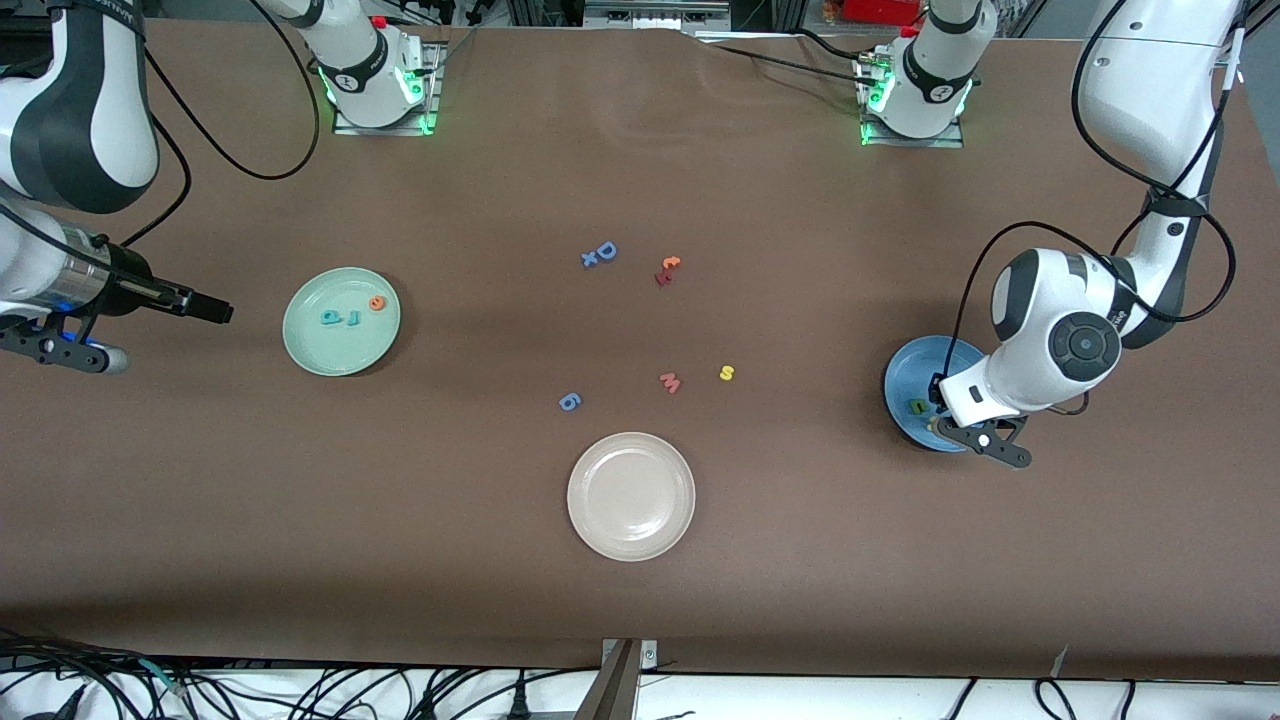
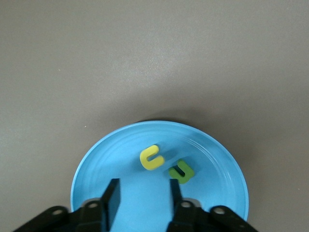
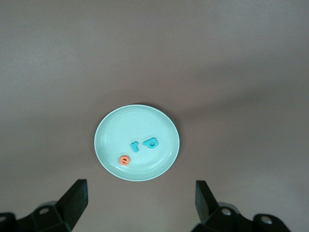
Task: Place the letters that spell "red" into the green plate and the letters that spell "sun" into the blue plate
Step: 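Move the left gripper back toward the yellow s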
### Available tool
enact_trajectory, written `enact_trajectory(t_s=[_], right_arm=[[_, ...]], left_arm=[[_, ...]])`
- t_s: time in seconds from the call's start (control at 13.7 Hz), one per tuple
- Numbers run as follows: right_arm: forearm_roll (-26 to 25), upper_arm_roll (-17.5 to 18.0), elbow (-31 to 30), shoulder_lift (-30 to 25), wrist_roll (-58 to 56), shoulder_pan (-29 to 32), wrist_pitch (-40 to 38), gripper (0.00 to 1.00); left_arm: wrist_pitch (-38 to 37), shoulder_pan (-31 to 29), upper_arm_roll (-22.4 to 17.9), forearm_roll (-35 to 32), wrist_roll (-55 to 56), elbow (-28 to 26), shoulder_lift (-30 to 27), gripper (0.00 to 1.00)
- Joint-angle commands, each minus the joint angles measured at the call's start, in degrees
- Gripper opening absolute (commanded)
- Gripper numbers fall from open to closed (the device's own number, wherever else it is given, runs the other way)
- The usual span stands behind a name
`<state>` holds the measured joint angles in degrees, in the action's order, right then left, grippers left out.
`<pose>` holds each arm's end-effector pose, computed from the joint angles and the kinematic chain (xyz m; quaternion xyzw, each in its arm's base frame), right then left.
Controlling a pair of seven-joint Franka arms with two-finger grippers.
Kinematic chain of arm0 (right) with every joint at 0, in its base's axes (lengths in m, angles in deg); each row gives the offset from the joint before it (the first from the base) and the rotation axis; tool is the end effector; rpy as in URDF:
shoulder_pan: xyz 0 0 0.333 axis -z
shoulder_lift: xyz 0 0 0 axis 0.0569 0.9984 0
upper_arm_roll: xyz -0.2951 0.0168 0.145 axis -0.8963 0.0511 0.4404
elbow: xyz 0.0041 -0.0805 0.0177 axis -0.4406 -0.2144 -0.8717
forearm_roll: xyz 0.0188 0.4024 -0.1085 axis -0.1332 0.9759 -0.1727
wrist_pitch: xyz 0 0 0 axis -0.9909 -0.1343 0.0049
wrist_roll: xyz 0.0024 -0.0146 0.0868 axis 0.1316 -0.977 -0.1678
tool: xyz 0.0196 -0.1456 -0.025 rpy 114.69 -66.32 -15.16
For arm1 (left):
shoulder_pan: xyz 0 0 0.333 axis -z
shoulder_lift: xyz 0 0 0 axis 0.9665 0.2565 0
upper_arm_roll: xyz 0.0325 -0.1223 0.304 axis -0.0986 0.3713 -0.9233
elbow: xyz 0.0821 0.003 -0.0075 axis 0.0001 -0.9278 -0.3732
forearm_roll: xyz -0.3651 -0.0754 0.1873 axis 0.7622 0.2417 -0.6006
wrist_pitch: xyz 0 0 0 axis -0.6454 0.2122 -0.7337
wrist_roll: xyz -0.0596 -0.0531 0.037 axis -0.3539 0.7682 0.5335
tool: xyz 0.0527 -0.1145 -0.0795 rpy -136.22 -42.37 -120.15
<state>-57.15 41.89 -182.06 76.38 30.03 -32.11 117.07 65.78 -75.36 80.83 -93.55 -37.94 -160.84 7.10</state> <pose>0.6152 -0.0265 0.4314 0.9872 -0.1316 -0.0886 0.0180 0.6600 -0.0419 0.1933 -0.9768 0.2100 0.0298 0.0277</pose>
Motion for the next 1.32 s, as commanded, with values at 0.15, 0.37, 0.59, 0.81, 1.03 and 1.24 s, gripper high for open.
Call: enact_trajectory(t_s=[0.15,0.37,0.59,0.81,1.03,1.24], right_arm=[[-1.00,-0.18,0.46,-0.12,-0.06,-0.24,-0.88,0.98],[-1.00,-0.18,0.37,0.05,-0.06,-0.24,-0.96,0.98],[-1.00,-0.26,0.37,0.14,-0.15,-0.24,-0.96,0.98],[-1.00,-0.26,0.46,0.14,-0.06,-0.24,-0.96,0.98],[-1.00,-0.44,0.55,-0.30,-0.50,-0.24,-1.05,0.98],[-0.74,-0.26,0.64,-0.30,0.02,-0.24,-0.79,0.98]], left_arm=[[-0.26,-0.05,0.59,0.66,0.71,1.38,0.63,1.00],[-0.70,3.45,1.29,0.66,9.12,1.38,0.63,1.00],[-0.88,7.85,1.56,0.66,19.06,1.21,0.63,1.00],[-0.88,12.42,1.73,0.66,26.88,1.20,0.63,1.00],[-0.26,17.35,1.74,0.66,34.89,2.77,2.72,1.00],[0.00,18.85,1.82,0.66,35.96,5.07,5.19,1.00]])
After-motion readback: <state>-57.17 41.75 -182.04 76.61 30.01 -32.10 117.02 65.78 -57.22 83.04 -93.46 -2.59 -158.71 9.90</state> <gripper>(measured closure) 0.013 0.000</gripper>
